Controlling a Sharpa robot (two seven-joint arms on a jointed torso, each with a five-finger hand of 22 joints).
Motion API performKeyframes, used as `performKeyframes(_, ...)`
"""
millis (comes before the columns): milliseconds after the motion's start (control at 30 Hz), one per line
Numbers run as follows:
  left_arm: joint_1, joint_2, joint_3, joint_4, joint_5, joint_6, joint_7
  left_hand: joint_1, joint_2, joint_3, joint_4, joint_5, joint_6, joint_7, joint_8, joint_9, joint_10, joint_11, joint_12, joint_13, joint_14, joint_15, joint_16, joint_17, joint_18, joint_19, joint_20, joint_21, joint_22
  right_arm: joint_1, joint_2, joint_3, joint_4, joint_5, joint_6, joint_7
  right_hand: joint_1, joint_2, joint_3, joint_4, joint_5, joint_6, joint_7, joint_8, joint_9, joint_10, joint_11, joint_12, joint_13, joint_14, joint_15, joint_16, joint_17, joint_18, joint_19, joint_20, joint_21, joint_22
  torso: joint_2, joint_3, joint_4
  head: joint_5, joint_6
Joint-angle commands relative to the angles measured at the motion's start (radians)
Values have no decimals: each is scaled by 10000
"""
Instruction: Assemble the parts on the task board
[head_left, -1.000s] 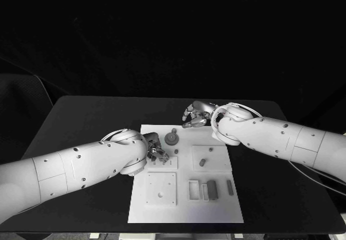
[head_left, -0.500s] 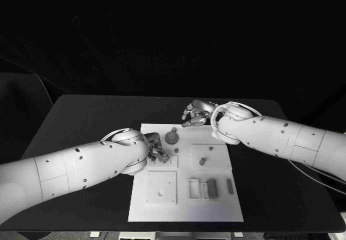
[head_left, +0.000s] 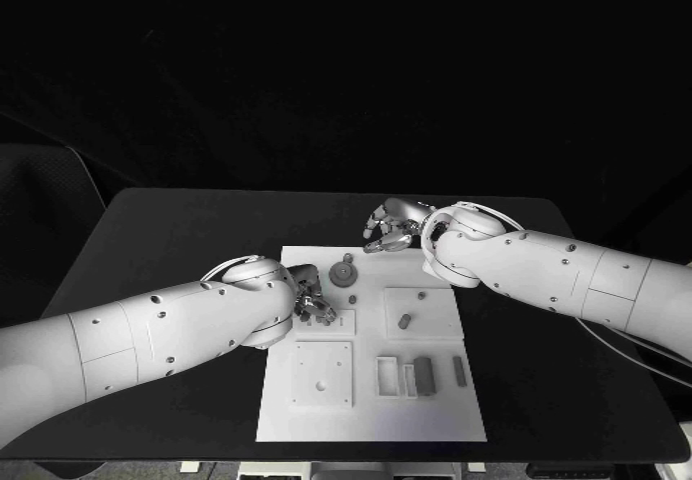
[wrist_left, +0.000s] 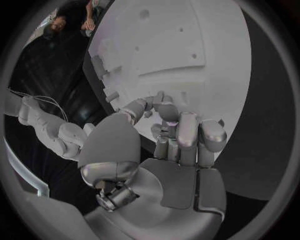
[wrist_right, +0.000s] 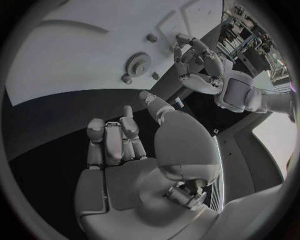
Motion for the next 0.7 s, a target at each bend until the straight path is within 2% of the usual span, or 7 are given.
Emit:
performKeyframes(33, -5, 63, 7, -50, -63, 175, 8, -35, 90, 529, -439, 25, 1841, -973, 3436, 22, 1478, -700, 64, 12, 1177, -631, 68, 14, 1556, 86, -17, 421, 11, 0, 5, 6, 19, -97, 87, 10, 25, 98, 68, 5, 36, 81, 167, 46, 13, 19, -52, -25, -13, -27, -19, -18, 4, 93, -78, -4, -27, -15, 2, 0, -6, -15, -7)
performKeyframes(467, -40, 186, 7, -194, -265, 250, 35, -70, 96, 519, -429, -15, 1825, -976, 3479, 44, 1470, -704, 95, 26, 1181, -632, 97, 18, 1564, 96, -16, 447, 21, 0, 13, 6, 32, -97, 109, -11, 19, 102, 70, 10, 45, 82, 167, 46, 12, 19, -52, -25, -14, -42, -18, -23, -12, 92, -78, -4, -26, -16, 9, 7, -5, -20, -46)
performKeyframes(700, -67, 229, 7, -213, -358, 272, 52, -124, 98, 499, -413, -85, 1808, -983, 3549, 78, 1464, -710, 146, 47, 1186, -634, 140, 24, 1575, 108, -13, 484, 37, 0, 6, 6, 46, -98, 116, -14, 13, 104, 71, 14, 51, 83, 167, 46, 12, 19, -51, -25, -15, -48, -18, -25, -18, 91, -78, -3, -26, -16, 9, 7, -12, -69, -60)
